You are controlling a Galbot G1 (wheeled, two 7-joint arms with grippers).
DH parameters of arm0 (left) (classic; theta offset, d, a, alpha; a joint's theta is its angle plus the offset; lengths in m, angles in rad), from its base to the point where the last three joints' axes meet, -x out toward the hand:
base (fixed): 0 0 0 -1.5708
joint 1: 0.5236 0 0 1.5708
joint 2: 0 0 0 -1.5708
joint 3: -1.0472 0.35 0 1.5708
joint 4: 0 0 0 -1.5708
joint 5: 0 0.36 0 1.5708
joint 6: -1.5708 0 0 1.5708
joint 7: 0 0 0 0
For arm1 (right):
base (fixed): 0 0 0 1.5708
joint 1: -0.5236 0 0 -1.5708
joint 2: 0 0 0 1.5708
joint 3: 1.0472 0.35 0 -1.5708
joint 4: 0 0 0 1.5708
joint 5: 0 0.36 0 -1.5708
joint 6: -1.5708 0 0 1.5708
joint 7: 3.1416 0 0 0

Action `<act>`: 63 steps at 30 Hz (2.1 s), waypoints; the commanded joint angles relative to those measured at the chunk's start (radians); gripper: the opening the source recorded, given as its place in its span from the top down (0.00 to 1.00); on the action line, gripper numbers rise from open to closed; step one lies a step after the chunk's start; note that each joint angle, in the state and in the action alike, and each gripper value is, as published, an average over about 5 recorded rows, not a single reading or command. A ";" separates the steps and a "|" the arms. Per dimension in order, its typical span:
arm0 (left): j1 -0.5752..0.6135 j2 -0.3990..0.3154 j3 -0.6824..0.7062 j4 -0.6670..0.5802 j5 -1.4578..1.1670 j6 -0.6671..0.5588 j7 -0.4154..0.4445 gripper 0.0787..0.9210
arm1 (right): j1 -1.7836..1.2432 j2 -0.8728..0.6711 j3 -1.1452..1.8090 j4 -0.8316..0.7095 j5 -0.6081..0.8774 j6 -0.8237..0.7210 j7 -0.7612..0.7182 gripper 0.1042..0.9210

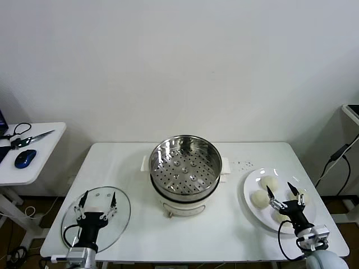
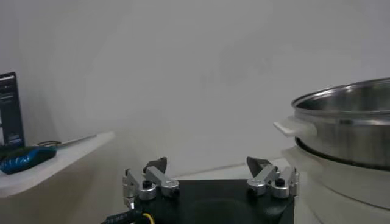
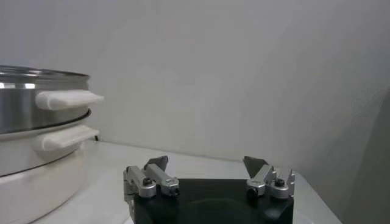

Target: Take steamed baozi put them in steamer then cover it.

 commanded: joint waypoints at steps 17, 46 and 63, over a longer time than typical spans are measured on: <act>0.014 0.021 0.016 -0.024 0.002 0.028 -0.012 0.12 | 0.793 -0.729 -0.702 -0.337 -0.465 -0.224 -0.798 0.12; -0.026 0.046 0.003 0.003 -0.030 0.080 -0.040 0.12 | 1.438 -0.342 -1.484 -0.773 -0.532 -0.161 -0.876 0.12; -0.023 0.045 -0.003 0.007 -0.024 0.077 -0.044 0.12 | 1.408 -0.259 -1.483 -0.827 -0.538 -0.158 -0.858 0.12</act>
